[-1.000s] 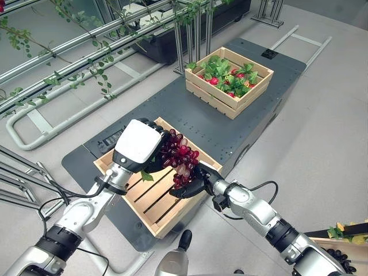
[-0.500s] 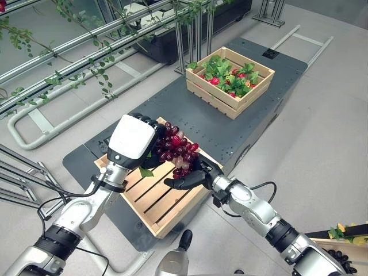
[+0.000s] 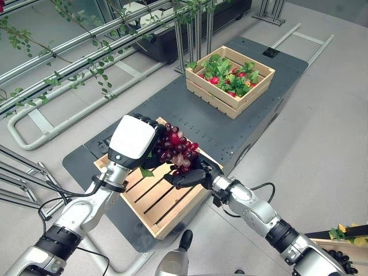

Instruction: Pick up the fruits from the basket on one side to the basket on the other side

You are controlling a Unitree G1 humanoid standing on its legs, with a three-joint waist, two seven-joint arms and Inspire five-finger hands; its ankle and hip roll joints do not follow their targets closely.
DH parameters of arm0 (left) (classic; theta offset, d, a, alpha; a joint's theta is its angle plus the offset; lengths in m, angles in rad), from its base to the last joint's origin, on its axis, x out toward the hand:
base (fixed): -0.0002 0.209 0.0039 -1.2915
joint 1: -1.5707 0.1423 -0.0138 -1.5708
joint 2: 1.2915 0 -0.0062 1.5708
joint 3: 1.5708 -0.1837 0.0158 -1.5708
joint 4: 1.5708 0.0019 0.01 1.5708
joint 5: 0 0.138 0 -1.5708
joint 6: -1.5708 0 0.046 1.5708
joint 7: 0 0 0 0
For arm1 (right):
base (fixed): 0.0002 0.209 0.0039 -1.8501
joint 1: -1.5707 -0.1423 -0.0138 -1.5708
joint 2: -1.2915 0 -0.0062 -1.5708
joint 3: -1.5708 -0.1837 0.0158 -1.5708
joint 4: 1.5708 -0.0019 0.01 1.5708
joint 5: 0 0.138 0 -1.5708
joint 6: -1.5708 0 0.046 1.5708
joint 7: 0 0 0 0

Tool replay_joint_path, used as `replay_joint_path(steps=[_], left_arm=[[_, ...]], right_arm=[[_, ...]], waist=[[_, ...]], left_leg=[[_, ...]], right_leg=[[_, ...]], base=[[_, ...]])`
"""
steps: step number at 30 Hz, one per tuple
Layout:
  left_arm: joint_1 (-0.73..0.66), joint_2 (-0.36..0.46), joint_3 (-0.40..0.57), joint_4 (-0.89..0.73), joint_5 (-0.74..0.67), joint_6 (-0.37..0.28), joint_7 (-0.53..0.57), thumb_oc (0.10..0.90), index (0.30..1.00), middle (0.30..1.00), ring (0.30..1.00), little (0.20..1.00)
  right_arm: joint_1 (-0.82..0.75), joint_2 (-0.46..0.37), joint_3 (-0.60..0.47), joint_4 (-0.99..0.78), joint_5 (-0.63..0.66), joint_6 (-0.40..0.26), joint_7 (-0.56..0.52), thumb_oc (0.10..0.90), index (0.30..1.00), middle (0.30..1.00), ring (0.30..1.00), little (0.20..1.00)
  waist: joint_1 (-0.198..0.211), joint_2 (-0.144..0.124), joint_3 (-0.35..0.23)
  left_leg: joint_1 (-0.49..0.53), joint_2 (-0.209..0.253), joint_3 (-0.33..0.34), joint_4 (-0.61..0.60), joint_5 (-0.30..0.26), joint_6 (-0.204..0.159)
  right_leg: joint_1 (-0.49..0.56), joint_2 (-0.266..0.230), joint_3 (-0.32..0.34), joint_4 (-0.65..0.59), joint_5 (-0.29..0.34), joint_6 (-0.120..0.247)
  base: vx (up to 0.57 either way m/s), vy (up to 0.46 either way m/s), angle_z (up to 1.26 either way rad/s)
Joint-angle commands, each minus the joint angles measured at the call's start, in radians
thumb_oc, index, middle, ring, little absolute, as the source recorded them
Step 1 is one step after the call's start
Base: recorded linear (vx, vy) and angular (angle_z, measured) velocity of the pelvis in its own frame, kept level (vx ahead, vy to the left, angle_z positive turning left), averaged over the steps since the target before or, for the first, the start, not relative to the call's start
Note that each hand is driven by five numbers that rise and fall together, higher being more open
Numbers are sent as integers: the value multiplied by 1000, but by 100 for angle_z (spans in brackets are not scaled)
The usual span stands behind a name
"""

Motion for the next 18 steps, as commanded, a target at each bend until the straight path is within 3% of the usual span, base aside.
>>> replay_joint_path(steps=[1,18], left_arm=[[-107,-53,-37,28,-58,-7,47,400,300,300,300,300],[-74,-79,-24,49,-75,-20,71,400,300,300,300,300]], right_arm=[[-27,144,-21,-54,72,-199,38,400,300,300,300,300],[-1,109,-82,-117,33,-227,-40,400,300,300,300,300]], waist=[[14,13,-183],[-7,14,-183]], left_leg=[[98,-4,34,2,-153,-9],[103,-5,56,2,-158,-5]], right_leg=[[-77,-41,1,2,92,-5],[-86,-47,14,2,101,0]], base=[[0,0,0],[-2,0,1]])
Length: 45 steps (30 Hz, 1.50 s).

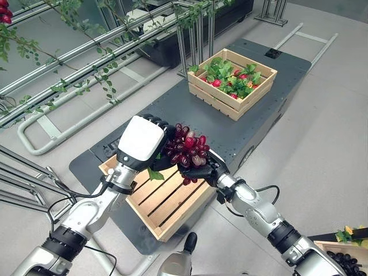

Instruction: Pick up the fruits from the basket on one side to the basket on the other side

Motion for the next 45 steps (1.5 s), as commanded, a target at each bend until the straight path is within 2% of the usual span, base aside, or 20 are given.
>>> replay_joint_path(steps=[1,5,6,15,20,23,26,27,32,35,38,42,45], left_arm=[[-70,-36,-8,99,-78,13,74,400,300,300,300,300],[-53,-56,19,122,-93,8,99,648,672,672,672,672],[-45,-65,29,128,-97,6,111,800,900,900,900,900],[8,-122,146,133,-174,-39,136,800,900,900,900,900],[47,-171,227,109,-305,-91,101,800,900,900,900,900],[75,-187,264,77,-343,-80,82,800,900,900,900,900],[88,-203,289,72,-387,-34,91,800,900,900,900,900],[95,-213,300,88,-437,-13,93,800,900,900,900,900],[111,-245,328,106,-516,-38,93,800,900,900,900,900],[108,-273,324,97,-583,-53,55,800,900,900,900,900],[113,-294,327,82,-704,-51,26,800,900,900,900,900],[125,-325,341,56,-868,-96,-19,800,900,900,900,900],[123,-357,322,17,-1017,-145,-111,800,900,900,900,900]], right_arm=[[-14,104,-49,-133,13,-224,-5,400,300,300,300,300],[3,72,-88,-178,-13,-248,-25,400,300,300,300,300],[7,62,-102,-197,-17,-254,-38,400,300,300,300,300],[74,9,-224,-295,-22,-325,-95,400,300,300,300,300],[119,16,-291,-324,-7,-378,-111,400,300,300,300,300],[129,16,-318,-336,-6,-392,-114,400,300,300,300,300],[139,18,-334,-336,-12,-408,-108,400,300,300,300,300],[144,20,-340,-344,-14,-410,-116,400,300,300,300,300],[156,20,-350,-359,1,-405,-125,400,300,300,300,300],[162,29,-347,-346,14,-407,-118,400,300,300,300,300],[167,34,-350,-334,23,-403,-100,400,300,300,300,300],[177,38,-362,-343,22,-384,-86,400,300,300,300,300],[183,40,-364,-346,22,-359,-72,400,300,300,300,300]], waist=[[-2,-18,-164],[-16,-22,-165],[-19,-23,-165],[-47,-32,-167],[-62,-38,-166],[-64,-39,-167],[-67,-39,-166],[-70,-42,-166],[-79,-49,-167],[-83,-50,-166],[-89,-50,-167],[-98,-56,-164],[-107,-61,-161]], left_leg=[[104,9,57,2,-157,-7],[105,10,67,2,-160,-6],[106,12,71,2,-161,-6],[113,20,91,2,-169,-5],[122,30,105,2,-175,-7],[122,32,99,2,-178,-9],[124,36,99,2,-178,-10],[124,40,102,2,-176,-12],[123,53,109,2,-172,-20],[121,60,104,2,-173,-24],[117,70,105,2,-169,-28],[112,87,111,2,-161,-37],[106,99,108,2,-158,-44]], right_leg=[[-90,-39,16,2,102,1],[-96,-38,28,2,103,1],[-98,-38,33,2,104,1],[-108,-34,58,2,111,2],[-113,-28,73,2,112,-1],[-117,-22,85,2,111,-5],[-119,-17,93,2,111,-6],[-121,-16,96,2,112,-7],[-128,-6,98,2,111,-12],[-134,2,105,2,109,-17],[-140,13,113,2,107,-21],[-148,26,116,2,107,-26],[-159,45,130,2,104,-33]], base=[[-31,-5,0],[-28,-4,0],[-33,-7,-2],[-42,-24,-4],[-20,-48,-1],[-24,-49,-4],[-18,-52,-6],[-12,-81,-8],[-17,-67,-9],[-27,-67,-3],[-24,-58,-5],[-18,-76,-6],[-16,-73,-5]])
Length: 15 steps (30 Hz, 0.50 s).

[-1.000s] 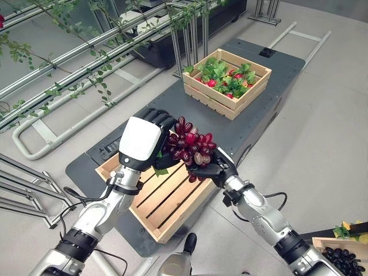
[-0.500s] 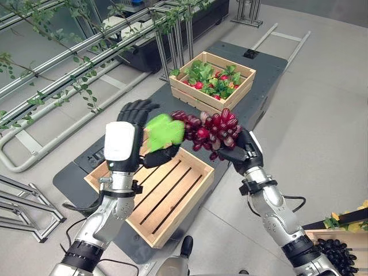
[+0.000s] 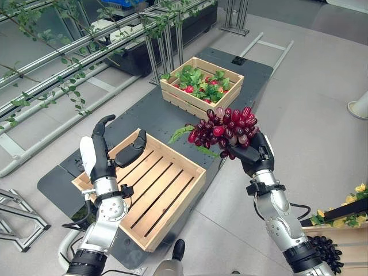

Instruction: Pick up the fruits from the basket on one side to the basket on the other side

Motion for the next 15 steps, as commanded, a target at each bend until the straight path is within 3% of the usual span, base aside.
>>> replay_joint_path(steps=[1,3,6,8,12,15], left_arm=[[-56,2,11,-59,-109,-153,-61,800,900,900,900,900],[-59,-11,-3,-84,-177,-163,-94,800,900,900,900,900],[-52,-31,-30,-124,-279,-195,-172,800,900,900,900,900],[-51,-41,-53,-152,-255,-221,-222,800,900,900,900,900],[-77,-62,-109,-157,-423,-259,-365,800,900,900,900,900],[-118,-87,-163,-159,-510,-253,-437,800,900,900,900,900]], right_arm=[[-55,40,-42,-130,28,-114,65,400,300,300,300,300],[-55,35,-40,-125,44,-92,88,400,300,300,300,300],[-50,25,-30,-128,78,-59,122,400,300,300,300,300],[-42,24,-25,-130,92,-50,130,400,300,300,300,300],[-8,30,-17,-122,87,-43,135,400,300,300,300,300],[1,52,-12,-103,124,-44,137,400,300,300,300,300]], waist=[[-2,1,-123],[-5,1,-122],[1,0,-112],[-7,0,-100],[-40,0,-80],[-75,-4,-34]], left_leg=[[96,61,43,6,-146,-43],[96,55,28,6,-150,-40],[108,12,-31,6,-163,-29],[122,0,-15,9,-171,-23],[120,-41,36,72,-224,1],[111,-105,58,144,-287,43]], right_leg=[[-131,27,42,2,100,-40],[-139,38,68,2,97,-43],[-146,50,132,2,96,-42],[-144,46,168,2,97,-38],[-145,5,221,2,114,-14],[-206,-80,259,2,178,44]], base=[[-11,-47,-27],[-11,12,-34],[4,107,-42],[21,273,-116],[-8,301,-59],[-55,389,-55]])
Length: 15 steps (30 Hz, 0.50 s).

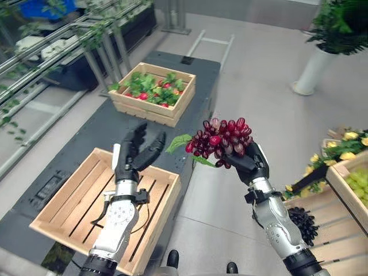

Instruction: Pick up the fruits from the basket on one side to the basket on the other side

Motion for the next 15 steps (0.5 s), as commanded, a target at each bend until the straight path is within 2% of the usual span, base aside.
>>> replay_joint_path(steps=[1,3,5,6,9,12,14,15], left_arm=[[-127,-32,2,-75,-74,-139,-99,800,900,900,900,900],[-106,-32,6,-91,-81,-139,-128,800,900,900,900,900],[-94,-28,17,-96,-81,-134,-146,800,900,900,900,900],[-90,-18,20,-88,-81,-134,-155,800,900,900,900,900],[-81,0,26,-60,-114,-151,-165,800,900,900,900,900],[-70,-2,26,-58,-95,-172,-144,800,900,900,900,900],[-76,-7,21,-56,-93,-168,-134,800,900,900,900,900],[-87,-12,16,-57,-87,-159,-128,800,900,900,900,900]], right_arm=[[-75,30,-46,-108,81,-82,105,400,300,300,300,300],[-46,29,-75,-129,80,-49,138,400,300,300,300,300],[-37,23,-72,-141,89,-22,163,400,300,300,300,300],[-34,16,-67,-138,97,-14,187,400,300,300,300,300],[-44,-17,-48,-131,132,1,252,400,300,300,300,300],[-66,-34,-31,-111,182,9,305,400,300,300,300,300],[-86,-31,-17,-81,184,4,327,400,300,300,300,300],[-100,-22,-6,-66,180,9,342,400,300,300,300,300]], waist=[[-9,36,-17],[-14,46,3],[-11,49,7],[-8,51,7],[4,63,2],[29,73,4],[43,71,2],[52,63,-3]], left_leg=[[26,-72,-27,141,-219,33],[38,-84,9,146,-225,31],[51,-84,35,136,-230,31],[54,-84,50,131,-230,35],[36,-76,87,129,-215,52],[4,-62,117,125,-186,73],[-8,-52,108,111,-166,75],[-20,-44,102,102,-149,71]], right_leg=[[-114,-53,2,-8,143,14],[-140,-112,-74,-8,195,23],[-154,-135,-123,11,234,27],[-169,-142,-145,60,246,26],[-184,-128,-196,231,185,-3],[-163,-94,-250,324,75,-43],[-139,-67,-262,332,15,-54],[-116,-46,-267,292,-7,-54]], base=[[-27,303,-94],[-57,246,-87],[-78,104,-109],[-125,43,-142],[-186,-2,-82],[-192,-145,-56],[-211,-306,-39],[-196,-345,-25]])
